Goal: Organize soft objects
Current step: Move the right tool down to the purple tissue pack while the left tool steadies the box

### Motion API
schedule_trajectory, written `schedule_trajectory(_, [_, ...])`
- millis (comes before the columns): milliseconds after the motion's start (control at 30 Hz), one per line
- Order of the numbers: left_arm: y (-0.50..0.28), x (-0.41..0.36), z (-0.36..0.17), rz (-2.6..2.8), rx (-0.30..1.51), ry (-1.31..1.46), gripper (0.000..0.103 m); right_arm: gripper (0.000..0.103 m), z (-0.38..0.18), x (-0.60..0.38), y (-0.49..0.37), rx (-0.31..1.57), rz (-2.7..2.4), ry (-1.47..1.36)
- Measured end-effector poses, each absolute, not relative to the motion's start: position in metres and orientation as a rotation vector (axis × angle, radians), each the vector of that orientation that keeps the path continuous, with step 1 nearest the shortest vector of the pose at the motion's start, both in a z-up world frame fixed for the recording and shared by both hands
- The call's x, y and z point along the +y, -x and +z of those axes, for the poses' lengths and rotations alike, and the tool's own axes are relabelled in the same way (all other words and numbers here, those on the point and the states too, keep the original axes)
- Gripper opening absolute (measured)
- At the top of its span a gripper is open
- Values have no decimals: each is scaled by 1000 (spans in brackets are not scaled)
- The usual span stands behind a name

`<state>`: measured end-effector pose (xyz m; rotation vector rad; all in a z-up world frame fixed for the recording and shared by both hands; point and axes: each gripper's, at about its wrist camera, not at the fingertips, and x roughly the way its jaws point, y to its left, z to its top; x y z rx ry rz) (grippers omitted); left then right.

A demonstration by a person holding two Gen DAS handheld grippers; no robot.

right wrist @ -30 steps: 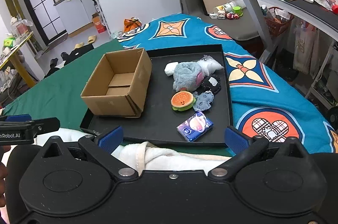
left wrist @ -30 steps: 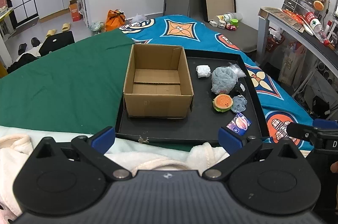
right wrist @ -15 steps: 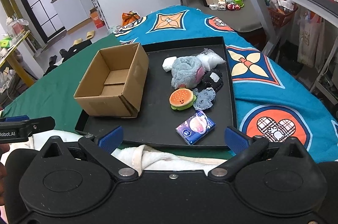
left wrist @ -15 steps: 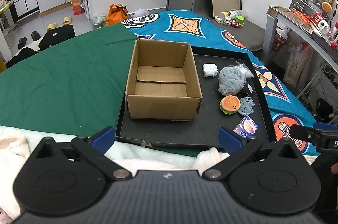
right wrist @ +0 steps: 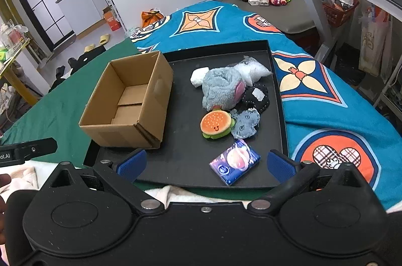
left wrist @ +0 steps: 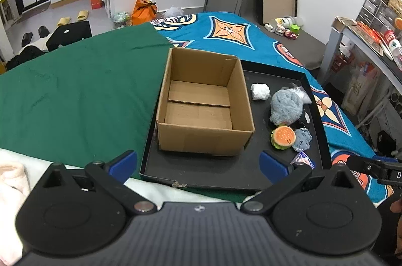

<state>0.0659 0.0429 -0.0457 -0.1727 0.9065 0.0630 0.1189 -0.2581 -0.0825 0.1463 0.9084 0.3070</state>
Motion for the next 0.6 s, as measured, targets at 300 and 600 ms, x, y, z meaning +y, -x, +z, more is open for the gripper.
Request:
schedule_trajectory(300, [-90,56,-56,106,919,181,103,103,-87,-253,-143,910,305,-156])
schedule_trajectory(600, [-112,69,-72,152,920,200,100,101,-107,-246,-166,974,283,-136])
